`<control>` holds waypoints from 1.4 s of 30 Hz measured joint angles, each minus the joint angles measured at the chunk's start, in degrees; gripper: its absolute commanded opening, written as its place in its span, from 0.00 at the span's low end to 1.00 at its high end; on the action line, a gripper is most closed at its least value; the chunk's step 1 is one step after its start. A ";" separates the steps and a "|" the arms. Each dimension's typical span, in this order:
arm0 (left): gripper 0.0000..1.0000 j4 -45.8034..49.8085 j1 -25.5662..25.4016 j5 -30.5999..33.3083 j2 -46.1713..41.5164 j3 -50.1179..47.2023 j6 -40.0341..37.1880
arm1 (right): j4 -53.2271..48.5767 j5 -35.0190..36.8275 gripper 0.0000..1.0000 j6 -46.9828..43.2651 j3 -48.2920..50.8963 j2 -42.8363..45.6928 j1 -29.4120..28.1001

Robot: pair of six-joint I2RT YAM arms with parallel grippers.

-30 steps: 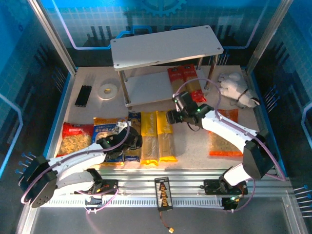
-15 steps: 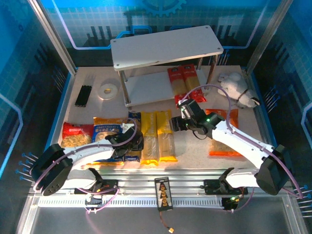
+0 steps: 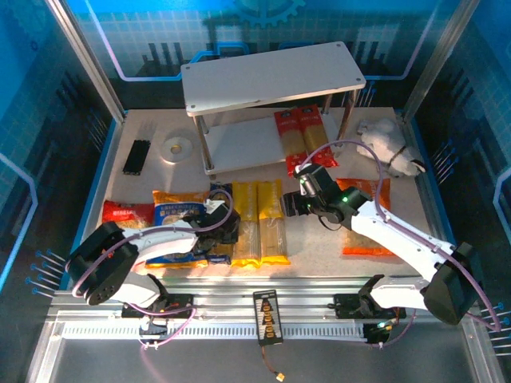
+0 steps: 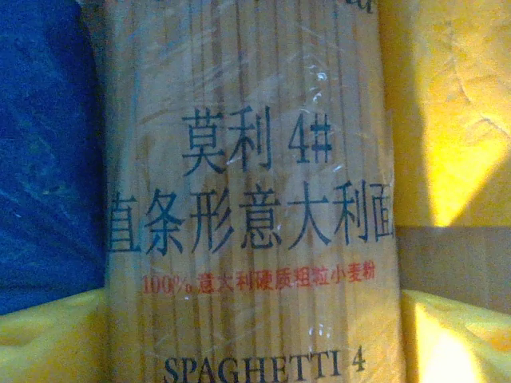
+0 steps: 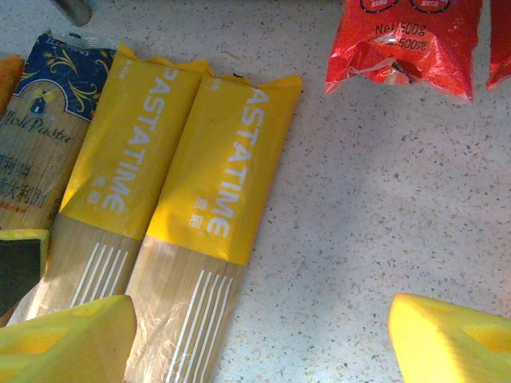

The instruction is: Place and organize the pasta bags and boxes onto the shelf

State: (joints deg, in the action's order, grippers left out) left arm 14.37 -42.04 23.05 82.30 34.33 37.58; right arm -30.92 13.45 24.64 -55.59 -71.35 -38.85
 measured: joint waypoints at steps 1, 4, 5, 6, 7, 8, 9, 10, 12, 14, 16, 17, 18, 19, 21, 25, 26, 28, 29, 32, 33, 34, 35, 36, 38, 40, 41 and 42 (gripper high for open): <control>0.77 -0.13 0.07 -0.02 0.28 0.07 0.00 | -0.09 0.00 0.83 0.00 0.13 0.13 0.02; 0.71 -0.15 0.22 -0.02 0.57 0.15 0.00 | -0.42 0.00 0.83 0.00 0.17 0.42 0.28; 0.68 -0.15 0.22 -0.04 0.59 0.15 0.00 | -0.42 0.02 0.83 0.00 0.20 0.48 0.28; 0.63 -0.17 0.28 -0.04 0.66 0.15 0.07 | -0.52 0.00 0.83 0.00 0.22 0.52 0.35; 0.60 -0.26 0.33 -0.07 0.70 0.15 0.00 | -0.57 0.00 0.83 -0.02 0.22 0.55 0.35; 0.58 -0.39 0.37 -0.13 0.72 0.15 0.04 | -0.59 0.00 0.83 0.00 0.22 0.55 0.35; 0.54 -0.48 0.44 -0.17 0.74 0.15 -0.02 | -0.61 0.00 0.83 0.00 0.22 0.55 0.37; 0.51 -0.61 0.55 -0.31 0.74 0.15 0.00 | -0.63 0.00 0.83 0.00 0.22 0.55 0.39; 0.46 -0.72 0.66 -0.52 0.68 0.24 0.04 | -0.66 0.00 0.83 0.00 0.22 0.59 0.39; 0.45 -0.74 0.83 -0.98 0.52 0.26 0.00 | -0.76 0.00 0.83 0.00 0.22 0.74 0.39; 0.46 -0.52 1.03 -1.42 0.04 0.28 0.00 | -0.81 0.00 0.83 0.00 0.28 0.98 0.39; 0.50 -0.22 1.16 -1.79 -0.39 0.28 -0.02 | -0.81 0.00 0.84 0.00 0.35 1.16 0.39; 0.57 0.20 1.22 -2.19 -0.92 0.28 -0.04 | -0.83 0.00 0.84 0.00 0.44 1.40 0.39; 0.60 0.85 1.22 -2.69 -1.70 0.28 -0.33 | -0.87 0.00 0.84 0.00 0.48 1.55 0.39; 0.68 2.54 1.22 -4.07 -3.93 0.28 -0.37 | -0.92 0.00 0.84 0.00 0.52 1.77 0.39; 0.75 6.80 1.84 -5.11 -9.60 0.35 -0.42 | -1.03 0.00 0.84 0.00 0.55 1.97 0.39; 0.76 7.72 2.40 -5.27 -11.41 0.35 -0.42 | -1.01 -0.02 0.84 0.00 0.59 2.01 0.39; 0.75 9.40 3.23 -5.44 -14.47 0.35 -0.37 | -1.01 -0.02 0.84 0.00 0.74 2.03 0.39; 0.73 10.03 3.56 -5.55 -16.44 0.35 -0.37 | -1.03 -0.02 0.84 0.00 0.85 2.03 0.39; 0.65 10.88 4.02 -6.47 -21.79 0.28 -0.33 | -0.98 -0.07 0.84 0.02 1.09 2.03 0.39; 0.63 10.84 4.07 -6.93 -23.26 0.28 -0.26 | -0.98 -0.09 0.84 0.02 1.18 2.03 0.42; 0.61 10.69 4.13 -7.45 -24.57 0.28 -0.22 | -1.01 -0.17 0.83 0.04 1.25 2.03 0.42; 0.60 10.62 4.22 -7.80 -25.24 0.28 -0.17 | -1.01 -0.24 0.84 0.09 1.29 2.03 0.42; 0.59 10.51 4.39 -8.63 -25.66 0.28 -0.13 | -0.98 -0.28 0.84 0.24 1.29 2.03 0.42; 0.58 10.01 4.83 -10.10 -25.07 0.28 -0.15 | -0.96 -0.44 0.84 0.31 1.29 2.03 0.42; 0.58 9.31 5.22 -11.08 -23.63 0.20 -0.13 | -0.98 -0.46 0.84 0.46 1.29 2.05 0.42; 0.58 8.85 5.44 -11.50 -22.75 0.11 -0.09 | -0.98 -0.46 0.84 0.48 1.29 2.10 0.42; 0.58 8.17 5.75 -11.87 -21.68 -0.11 -0.02 | -1.01 -0.46 0.84 0.48 1.29 2.16 0.42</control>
State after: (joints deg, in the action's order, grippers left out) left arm 22.55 -36.29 11.18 60.62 34.22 37.56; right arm -31.92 12.99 25.12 -54.30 -69.19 -38.44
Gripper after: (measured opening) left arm 0.579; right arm 0.834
